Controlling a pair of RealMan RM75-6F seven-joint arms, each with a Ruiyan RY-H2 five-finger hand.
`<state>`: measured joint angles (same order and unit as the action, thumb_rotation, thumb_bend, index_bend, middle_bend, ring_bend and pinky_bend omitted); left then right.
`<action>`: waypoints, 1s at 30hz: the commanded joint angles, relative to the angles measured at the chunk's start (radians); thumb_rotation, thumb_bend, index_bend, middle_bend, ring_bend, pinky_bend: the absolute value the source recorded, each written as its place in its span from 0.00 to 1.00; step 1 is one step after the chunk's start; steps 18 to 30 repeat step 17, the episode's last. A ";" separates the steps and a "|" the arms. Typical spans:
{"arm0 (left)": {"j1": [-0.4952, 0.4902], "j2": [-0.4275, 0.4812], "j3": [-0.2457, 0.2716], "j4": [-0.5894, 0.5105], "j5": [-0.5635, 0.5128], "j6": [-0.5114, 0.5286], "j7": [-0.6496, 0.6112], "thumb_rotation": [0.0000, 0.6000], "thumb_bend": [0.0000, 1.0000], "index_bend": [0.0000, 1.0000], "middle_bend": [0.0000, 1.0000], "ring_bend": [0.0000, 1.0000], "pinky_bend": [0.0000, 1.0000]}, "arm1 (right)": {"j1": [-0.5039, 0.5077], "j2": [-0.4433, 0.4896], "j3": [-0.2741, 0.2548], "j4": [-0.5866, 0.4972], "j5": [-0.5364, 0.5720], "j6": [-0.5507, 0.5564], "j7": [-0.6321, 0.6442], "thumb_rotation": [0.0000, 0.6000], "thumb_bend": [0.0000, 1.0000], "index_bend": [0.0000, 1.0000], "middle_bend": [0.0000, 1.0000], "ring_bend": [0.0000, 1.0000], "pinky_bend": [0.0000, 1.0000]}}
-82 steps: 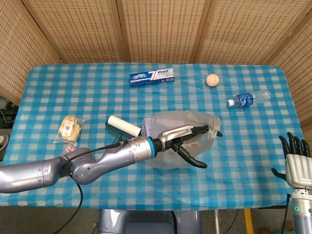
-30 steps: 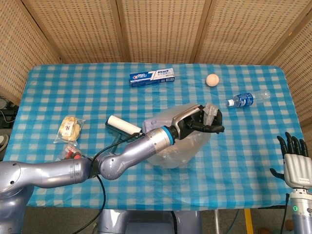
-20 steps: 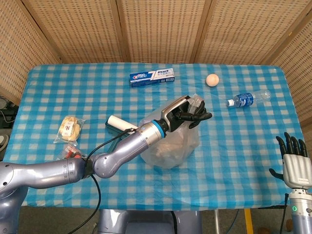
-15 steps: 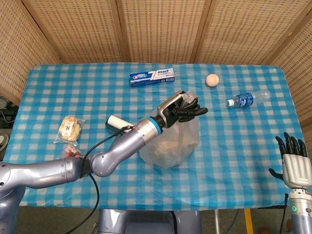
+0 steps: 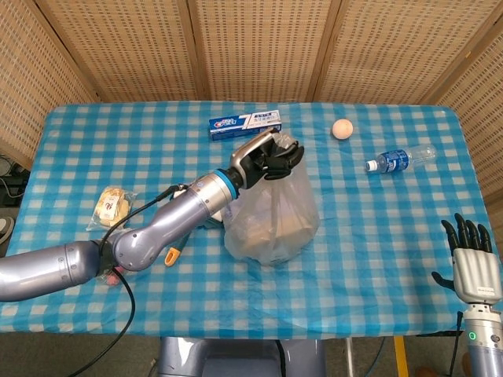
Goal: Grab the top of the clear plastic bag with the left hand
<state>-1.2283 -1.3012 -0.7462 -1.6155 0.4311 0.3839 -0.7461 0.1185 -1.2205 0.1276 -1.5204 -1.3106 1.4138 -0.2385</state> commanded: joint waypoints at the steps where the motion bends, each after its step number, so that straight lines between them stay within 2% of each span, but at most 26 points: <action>1: 0.010 0.056 -0.041 -0.032 -0.004 0.009 0.007 1.00 1.00 1.00 1.00 1.00 1.00 | 0.000 0.000 0.000 0.001 0.001 0.000 -0.001 1.00 0.00 0.14 0.00 0.00 0.00; 10: 0.009 0.174 -0.108 -0.117 -0.051 0.114 0.014 1.00 1.00 1.00 1.00 1.00 1.00 | 0.001 0.001 0.000 -0.003 0.000 -0.002 0.002 1.00 0.00 0.14 0.00 0.00 0.00; 17: -0.022 0.257 -0.107 -0.170 -0.134 0.147 0.040 1.00 1.00 1.00 1.00 1.00 1.00 | 0.001 0.002 -0.001 -0.006 -0.002 0.000 0.002 1.00 0.00 0.14 0.00 0.00 0.00; 30: -0.022 0.257 -0.107 -0.170 -0.134 0.147 0.040 1.00 1.00 1.00 1.00 1.00 1.00 | 0.001 0.002 -0.001 -0.006 -0.002 0.000 0.002 1.00 0.00 0.14 0.00 0.00 0.00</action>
